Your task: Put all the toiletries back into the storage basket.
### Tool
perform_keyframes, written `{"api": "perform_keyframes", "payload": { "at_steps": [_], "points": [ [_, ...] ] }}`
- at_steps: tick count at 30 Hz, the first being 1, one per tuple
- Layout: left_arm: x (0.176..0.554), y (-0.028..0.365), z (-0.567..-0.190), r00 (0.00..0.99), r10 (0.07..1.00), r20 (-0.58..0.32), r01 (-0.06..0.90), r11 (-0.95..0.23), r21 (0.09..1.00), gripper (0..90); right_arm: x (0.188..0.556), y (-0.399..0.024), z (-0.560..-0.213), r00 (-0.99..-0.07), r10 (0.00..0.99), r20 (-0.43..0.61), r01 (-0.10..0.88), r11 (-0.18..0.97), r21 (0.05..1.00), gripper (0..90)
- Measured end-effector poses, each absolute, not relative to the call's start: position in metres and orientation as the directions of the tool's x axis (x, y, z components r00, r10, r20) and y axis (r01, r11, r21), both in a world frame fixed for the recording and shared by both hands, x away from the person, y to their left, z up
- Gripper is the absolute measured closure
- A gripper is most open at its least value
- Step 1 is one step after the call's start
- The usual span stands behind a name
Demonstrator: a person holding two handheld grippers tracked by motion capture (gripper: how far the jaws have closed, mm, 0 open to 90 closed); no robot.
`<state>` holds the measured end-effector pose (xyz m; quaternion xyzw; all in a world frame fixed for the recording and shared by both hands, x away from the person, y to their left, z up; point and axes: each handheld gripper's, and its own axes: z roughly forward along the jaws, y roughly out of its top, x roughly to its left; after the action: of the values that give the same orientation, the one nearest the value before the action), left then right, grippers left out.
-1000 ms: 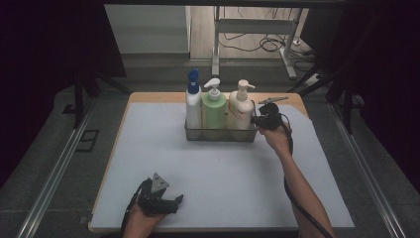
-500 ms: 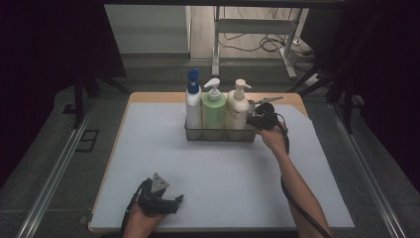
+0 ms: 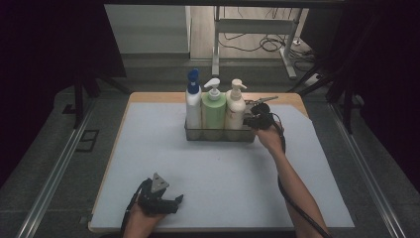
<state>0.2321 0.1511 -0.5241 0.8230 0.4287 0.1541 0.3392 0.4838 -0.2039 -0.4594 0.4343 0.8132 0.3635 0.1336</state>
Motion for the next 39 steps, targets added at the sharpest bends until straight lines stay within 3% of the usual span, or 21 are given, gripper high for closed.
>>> {"api": "perform_keyframes", "payload": {
  "at_steps": [30, 39],
  "points": [
    [0.232, 0.151, -0.524, 0.585, 0.81, -0.034, 0.601, -0.405, 0.689, 12.4, 0.473, -0.195, -0.456, -0.587, 0.803, 0.099, 0.619, 0.367, 0.695, 89.2],
    [0.232, 0.151, -0.524, 0.586, 0.81, -0.036, 0.601, -0.404, 0.689, 12.4, 0.472, -0.199, -0.454, -0.573, 0.817, 0.071, 0.607, 0.365, 0.706, 76.8]
  ]
}}
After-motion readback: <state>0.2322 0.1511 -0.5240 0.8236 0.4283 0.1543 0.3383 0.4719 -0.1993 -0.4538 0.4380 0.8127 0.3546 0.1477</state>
